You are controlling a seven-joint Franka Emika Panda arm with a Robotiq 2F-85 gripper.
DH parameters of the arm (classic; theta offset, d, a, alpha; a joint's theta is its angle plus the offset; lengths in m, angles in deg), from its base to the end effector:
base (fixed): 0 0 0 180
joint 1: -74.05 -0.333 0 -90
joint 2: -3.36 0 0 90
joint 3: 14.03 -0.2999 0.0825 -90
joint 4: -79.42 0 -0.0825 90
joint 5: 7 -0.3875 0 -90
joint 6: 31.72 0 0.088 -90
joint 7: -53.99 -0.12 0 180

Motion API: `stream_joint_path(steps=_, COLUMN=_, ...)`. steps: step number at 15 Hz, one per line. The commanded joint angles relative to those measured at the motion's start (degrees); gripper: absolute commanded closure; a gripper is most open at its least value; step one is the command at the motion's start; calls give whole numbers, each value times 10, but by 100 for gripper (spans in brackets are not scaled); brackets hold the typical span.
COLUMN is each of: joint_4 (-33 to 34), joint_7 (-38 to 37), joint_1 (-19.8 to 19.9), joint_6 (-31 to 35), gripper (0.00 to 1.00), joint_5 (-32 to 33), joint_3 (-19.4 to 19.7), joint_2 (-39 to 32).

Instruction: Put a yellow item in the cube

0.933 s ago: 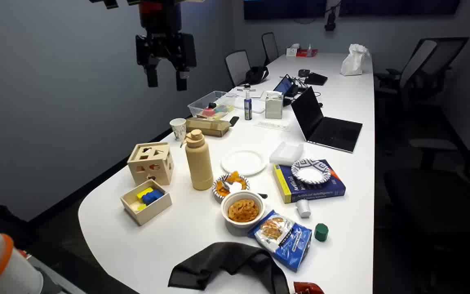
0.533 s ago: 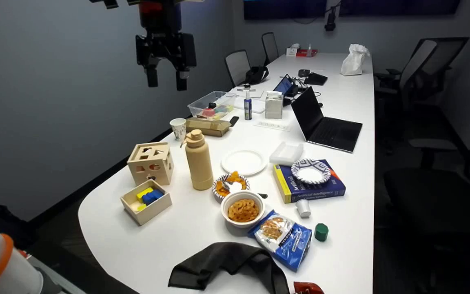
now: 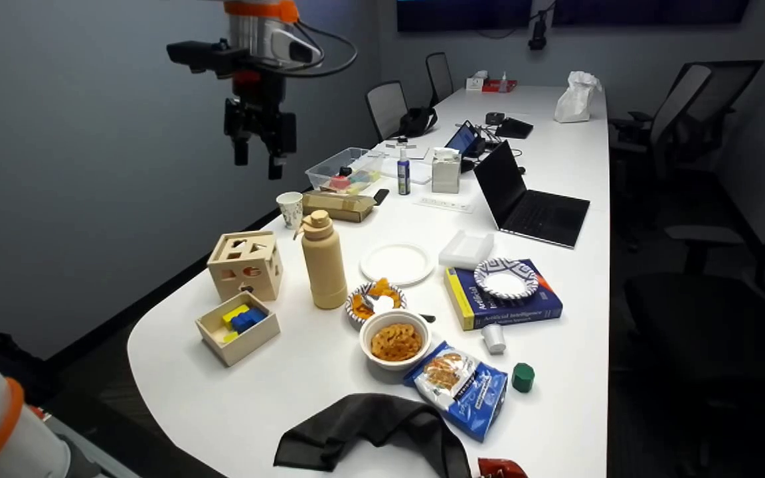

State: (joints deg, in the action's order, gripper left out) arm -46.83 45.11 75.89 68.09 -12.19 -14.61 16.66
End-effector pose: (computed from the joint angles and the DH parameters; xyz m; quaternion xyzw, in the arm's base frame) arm 0.4590 -0.0006 0.4322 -0.9874 0.1007 0.1168 0.0346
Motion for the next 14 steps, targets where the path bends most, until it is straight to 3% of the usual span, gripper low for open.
stream_joint_path(steps=1, joint_4=-5, joint_7=-97, joint_1=-27, joint_6=66, gripper=0, joint_5=-50, joint_3=-32, joint_2=-65)
stream_joint_path(steps=7, joint_4=-86, joint_7=-246, joint_1=-65, joint_6=231, gripper=0, joint_5=-144, joint_3=-62, joint_2=-125)
stream_joint_path(steps=14, joint_4=-174, joint_7=-309, joint_1=-98, joint_6=409, gripper=0, joint_5=-205, joint_3=-72, joint_2=-205)
